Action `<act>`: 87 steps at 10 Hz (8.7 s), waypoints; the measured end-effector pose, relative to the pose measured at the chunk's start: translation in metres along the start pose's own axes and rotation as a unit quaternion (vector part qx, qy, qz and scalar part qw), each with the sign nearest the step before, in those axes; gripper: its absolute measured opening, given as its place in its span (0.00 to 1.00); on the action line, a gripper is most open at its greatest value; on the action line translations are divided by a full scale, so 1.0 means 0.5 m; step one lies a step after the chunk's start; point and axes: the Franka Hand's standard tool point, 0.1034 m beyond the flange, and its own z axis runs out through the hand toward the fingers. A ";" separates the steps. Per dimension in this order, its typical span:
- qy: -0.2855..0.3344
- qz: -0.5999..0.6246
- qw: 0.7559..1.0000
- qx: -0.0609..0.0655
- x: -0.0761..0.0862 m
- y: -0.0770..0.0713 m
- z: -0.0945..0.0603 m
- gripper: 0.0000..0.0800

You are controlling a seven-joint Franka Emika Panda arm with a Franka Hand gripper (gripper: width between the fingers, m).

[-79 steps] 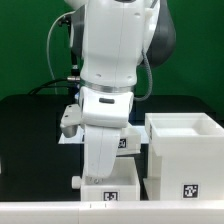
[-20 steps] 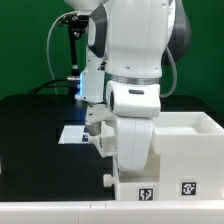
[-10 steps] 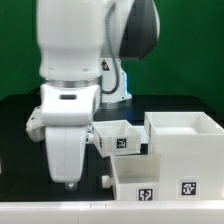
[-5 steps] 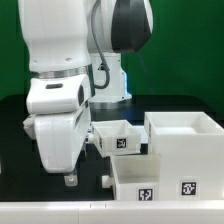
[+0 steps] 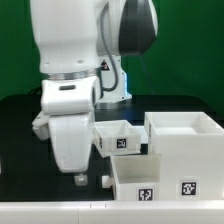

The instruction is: Assemble drawer

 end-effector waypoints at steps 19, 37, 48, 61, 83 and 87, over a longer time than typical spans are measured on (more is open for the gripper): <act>0.005 0.042 0.999 -0.017 0.126 -0.016 0.021 0.81; -0.022 0.039 0.998 -0.034 0.037 -0.059 -0.071 0.81; -0.053 -0.038 0.998 -0.020 0.119 -0.161 -0.088 0.81; -0.075 -0.053 0.995 0.045 0.082 -0.332 -0.081 0.81; -0.041 0.008 0.991 0.128 -0.018 -0.405 -0.032 0.05; -0.040 -0.002 0.990 0.137 -0.023 -0.401 -0.032 0.05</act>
Offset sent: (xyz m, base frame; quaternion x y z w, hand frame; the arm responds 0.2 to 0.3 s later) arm 0.0000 0.0000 0.0000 0.0000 0.0000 0.0000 1.0000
